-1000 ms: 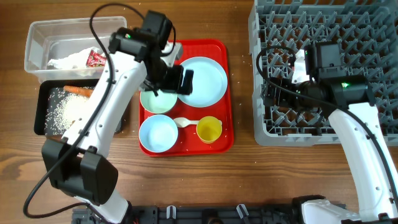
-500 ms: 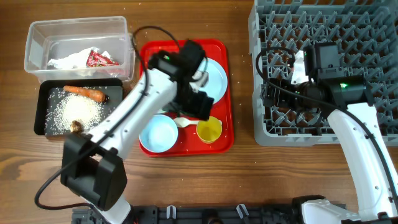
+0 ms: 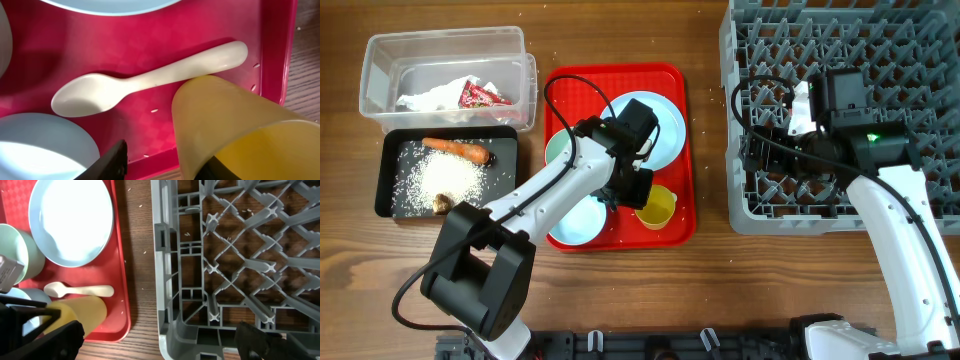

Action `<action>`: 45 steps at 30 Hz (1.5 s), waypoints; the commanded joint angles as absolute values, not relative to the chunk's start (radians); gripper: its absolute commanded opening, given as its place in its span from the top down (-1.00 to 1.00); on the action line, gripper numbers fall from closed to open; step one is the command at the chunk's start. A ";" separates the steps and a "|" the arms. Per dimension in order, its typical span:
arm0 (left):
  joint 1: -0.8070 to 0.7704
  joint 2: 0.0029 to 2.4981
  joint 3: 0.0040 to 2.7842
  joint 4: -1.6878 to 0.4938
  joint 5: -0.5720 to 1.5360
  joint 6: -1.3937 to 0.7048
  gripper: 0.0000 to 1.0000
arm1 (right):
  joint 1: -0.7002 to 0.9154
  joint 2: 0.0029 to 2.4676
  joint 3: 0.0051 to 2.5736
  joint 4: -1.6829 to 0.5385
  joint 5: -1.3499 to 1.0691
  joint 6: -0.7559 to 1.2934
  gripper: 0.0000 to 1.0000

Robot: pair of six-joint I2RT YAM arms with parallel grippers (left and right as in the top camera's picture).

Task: Sort waste into correct bins and load items into the dishwasher rack
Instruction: 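Reach the left gripper to the yellow cup and grasp it, then lift the yellow cup toward the right gripper for handover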

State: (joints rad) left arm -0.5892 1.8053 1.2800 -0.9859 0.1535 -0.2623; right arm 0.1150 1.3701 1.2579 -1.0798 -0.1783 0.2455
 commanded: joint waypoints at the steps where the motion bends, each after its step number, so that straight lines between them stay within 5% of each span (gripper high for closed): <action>1: -0.593 1.813 1.272 -0.979 0.153 -0.304 0.87 | 0.120 1.371 1.249 -1.077 -0.180 0.247 -0.99; 10: -0.570 1.789 1.385 -1.023 0.310 -0.292 0.92 | 0.120 1.369 1.249 -1.075 -0.273 0.199 -0.98; 14: -0.491 1.715 1.463 -1.083 0.450 -0.226 0.92 | 0.120 1.327 1.249 -1.047 -0.443 0.130 -0.83; 18: -0.340 1.623 1.465 -1.094 0.666 -0.122 0.92 | 0.120 1.264 1.249 -0.953 -0.635 0.096 -0.88; 23: -0.143 1.601 1.462 -1.092 1.201 0.102 0.92 | 0.120 1.272 1.249 -0.822 -0.874 0.071 -0.90; 30: -0.127 1.601 1.460 -1.088 1.470 0.250 0.92 | 0.123 1.287 1.249 -0.700 -1.164 -0.017 -0.90; 42: -0.197 1.601 1.460 -1.015 1.503 0.266 0.92 | 0.323 1.287 1.249 -0.541 -1.046 0.049 -0.89; 45: -0.212 1.601 1.460 -1.009 1.503 0.266 0.92 | 0.372 1.287 1.249 -0.510 -1.021 0.057 -0.68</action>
State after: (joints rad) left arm -0.1989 1.6119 1.4467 -1.0145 1.4685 0.2432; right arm 0.3351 1.2774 1.2514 -0.5304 -1.0756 0.0341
